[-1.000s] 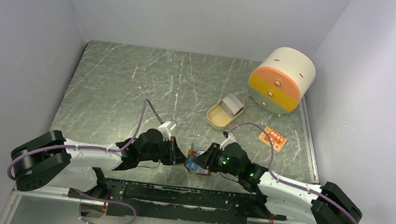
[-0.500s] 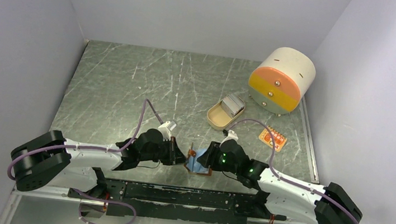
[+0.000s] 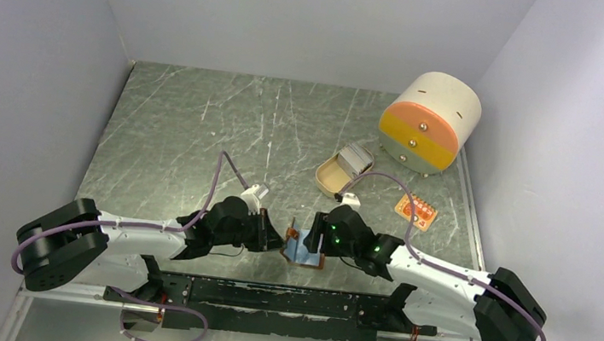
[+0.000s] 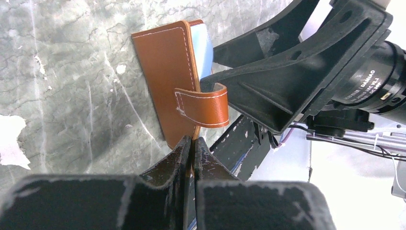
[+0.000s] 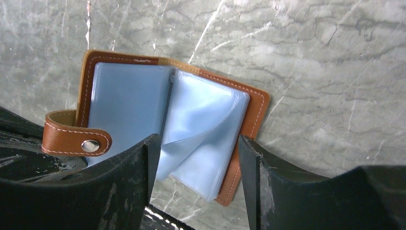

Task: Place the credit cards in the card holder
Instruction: Turn over the card slot in the card holder.

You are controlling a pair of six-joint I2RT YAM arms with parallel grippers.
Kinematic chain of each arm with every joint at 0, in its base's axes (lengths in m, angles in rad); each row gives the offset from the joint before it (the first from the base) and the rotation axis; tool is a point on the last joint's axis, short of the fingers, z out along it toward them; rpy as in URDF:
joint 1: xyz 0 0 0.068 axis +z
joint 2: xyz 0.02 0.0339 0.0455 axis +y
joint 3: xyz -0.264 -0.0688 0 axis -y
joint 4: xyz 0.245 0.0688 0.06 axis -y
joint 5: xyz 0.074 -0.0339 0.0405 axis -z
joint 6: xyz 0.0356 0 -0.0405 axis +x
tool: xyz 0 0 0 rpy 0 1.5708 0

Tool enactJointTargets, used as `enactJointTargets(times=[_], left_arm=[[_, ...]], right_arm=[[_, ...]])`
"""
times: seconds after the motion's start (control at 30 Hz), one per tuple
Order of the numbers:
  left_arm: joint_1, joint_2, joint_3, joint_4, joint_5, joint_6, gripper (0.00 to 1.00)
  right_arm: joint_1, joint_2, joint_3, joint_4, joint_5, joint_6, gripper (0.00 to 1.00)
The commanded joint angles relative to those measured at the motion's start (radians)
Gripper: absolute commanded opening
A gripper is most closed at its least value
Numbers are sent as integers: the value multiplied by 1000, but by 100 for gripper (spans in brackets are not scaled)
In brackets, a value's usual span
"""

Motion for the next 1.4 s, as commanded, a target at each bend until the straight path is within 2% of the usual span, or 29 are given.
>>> enactJointTargets(times=[0.0, 0.23, 0.47, 0.63, 0.77, 0.8, 0.9, 1.1, 1.37], left_arm=[[-6, -4, -25, -8, -25, 0, 9], [-6, 9, -28, 0, -20, -2, 9], [-6, 26, -29, 1, -25, -9, 9], [-6, 23, -29, -1, -25, -11, 9], [-7, 22, -28, -16, -30, -19, 9], [-7, 21, -29, -18, -32, -23, 9], [-5, 18, -46, 1, -31, -46, 18], [1, -13, -83, 88, 2, -51, 27], [2, 22, -81, 181, 50, -19, 31]], right_arm=[[3, 19, 37, -33, 31, -39, 64], [6, 16, 7, 52, -22, -4, 60], [6, -22, -80, 261, -118, 85, 56], [6, -61, -116, 335, -135, 119, 55], [6, -102, -165, 457, -164, 146, 55], [6, -103, -189, 540, -176, 152, 55], [4, -61, -226, 675, -207, 147, 55], [2, -8, -267, 782, -202, 155, 49], [-8, -2, -273, 748, -159, 157, 37]])
